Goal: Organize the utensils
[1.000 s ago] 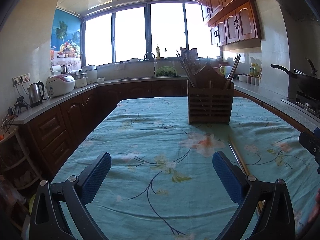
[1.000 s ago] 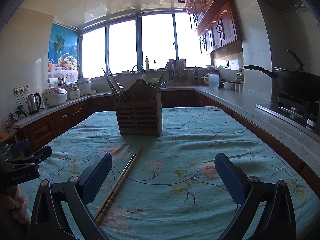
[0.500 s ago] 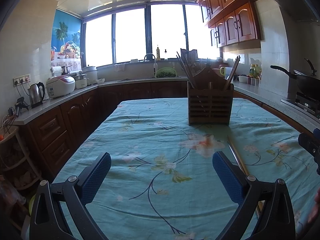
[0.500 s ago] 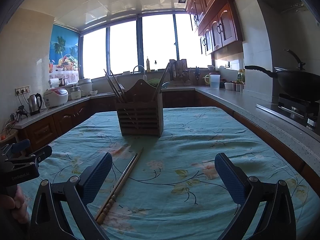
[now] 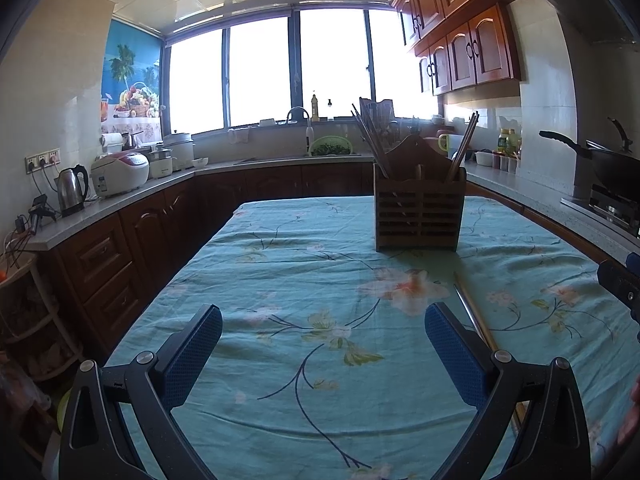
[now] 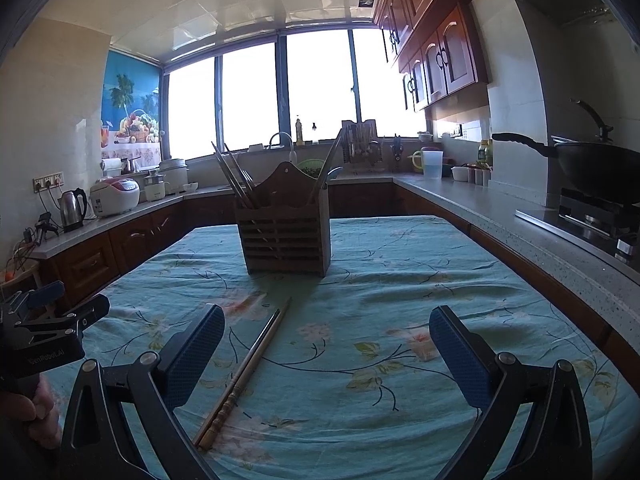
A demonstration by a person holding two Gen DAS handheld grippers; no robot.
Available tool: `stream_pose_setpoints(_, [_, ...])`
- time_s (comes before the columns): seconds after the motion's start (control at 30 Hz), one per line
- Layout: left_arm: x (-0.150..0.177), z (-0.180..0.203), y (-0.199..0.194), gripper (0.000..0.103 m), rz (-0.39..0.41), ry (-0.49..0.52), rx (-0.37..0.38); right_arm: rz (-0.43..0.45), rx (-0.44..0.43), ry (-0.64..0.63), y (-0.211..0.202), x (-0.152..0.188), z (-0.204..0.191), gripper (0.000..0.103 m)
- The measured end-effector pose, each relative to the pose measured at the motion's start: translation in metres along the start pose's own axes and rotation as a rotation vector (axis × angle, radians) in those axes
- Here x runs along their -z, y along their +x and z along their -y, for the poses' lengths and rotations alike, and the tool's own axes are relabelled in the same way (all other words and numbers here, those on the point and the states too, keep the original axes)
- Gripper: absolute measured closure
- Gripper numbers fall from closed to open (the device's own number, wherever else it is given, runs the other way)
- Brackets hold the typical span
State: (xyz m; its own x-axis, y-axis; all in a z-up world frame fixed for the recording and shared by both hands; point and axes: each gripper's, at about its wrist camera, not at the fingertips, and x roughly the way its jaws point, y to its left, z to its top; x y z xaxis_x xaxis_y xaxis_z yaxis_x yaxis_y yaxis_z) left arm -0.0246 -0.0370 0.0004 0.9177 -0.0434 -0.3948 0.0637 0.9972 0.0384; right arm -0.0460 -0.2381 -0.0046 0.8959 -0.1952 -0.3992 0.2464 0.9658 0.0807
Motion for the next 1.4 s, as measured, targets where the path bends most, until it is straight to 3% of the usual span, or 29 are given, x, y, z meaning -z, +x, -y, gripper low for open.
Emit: stream_pose_setpoints(1.4, [-0.006, 0.011, 0.005, 0.001, -0.025, -0.004, 0.006, 0.007, -0.031, 0.002, 0.005, -0.013, 0.004, 0.000])
